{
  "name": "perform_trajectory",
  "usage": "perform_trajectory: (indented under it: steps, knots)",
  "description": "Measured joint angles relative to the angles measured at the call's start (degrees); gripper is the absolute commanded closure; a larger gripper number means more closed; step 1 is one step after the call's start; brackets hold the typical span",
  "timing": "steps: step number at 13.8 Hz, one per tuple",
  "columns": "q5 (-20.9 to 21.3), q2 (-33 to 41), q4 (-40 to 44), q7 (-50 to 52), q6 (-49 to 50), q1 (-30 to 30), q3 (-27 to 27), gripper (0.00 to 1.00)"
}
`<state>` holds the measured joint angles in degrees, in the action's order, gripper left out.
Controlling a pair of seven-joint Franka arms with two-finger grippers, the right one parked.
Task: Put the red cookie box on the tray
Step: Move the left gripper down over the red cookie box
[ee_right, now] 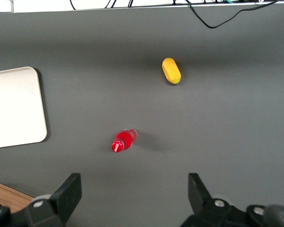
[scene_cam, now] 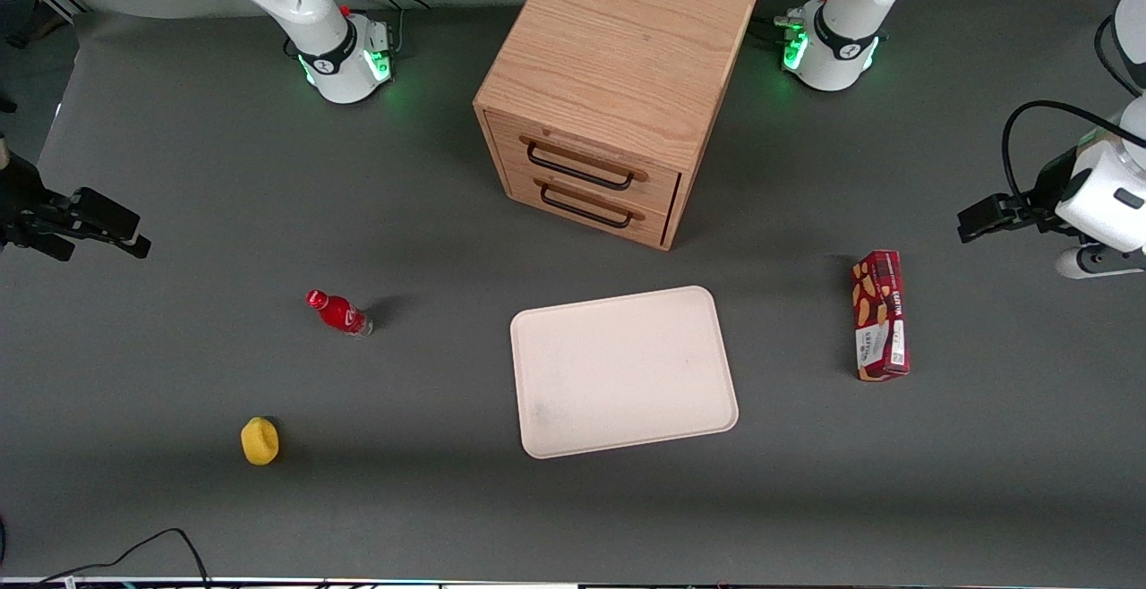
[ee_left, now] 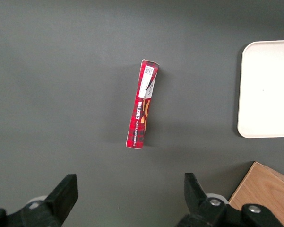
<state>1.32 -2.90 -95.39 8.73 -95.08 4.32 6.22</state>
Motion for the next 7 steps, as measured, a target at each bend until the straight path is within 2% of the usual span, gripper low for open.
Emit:
perform_trajectory:
  steps: [7]
  knots:
    - [0.0,-1.8,-0.1,0.0,-0.6,0.0,0.0,0.00]
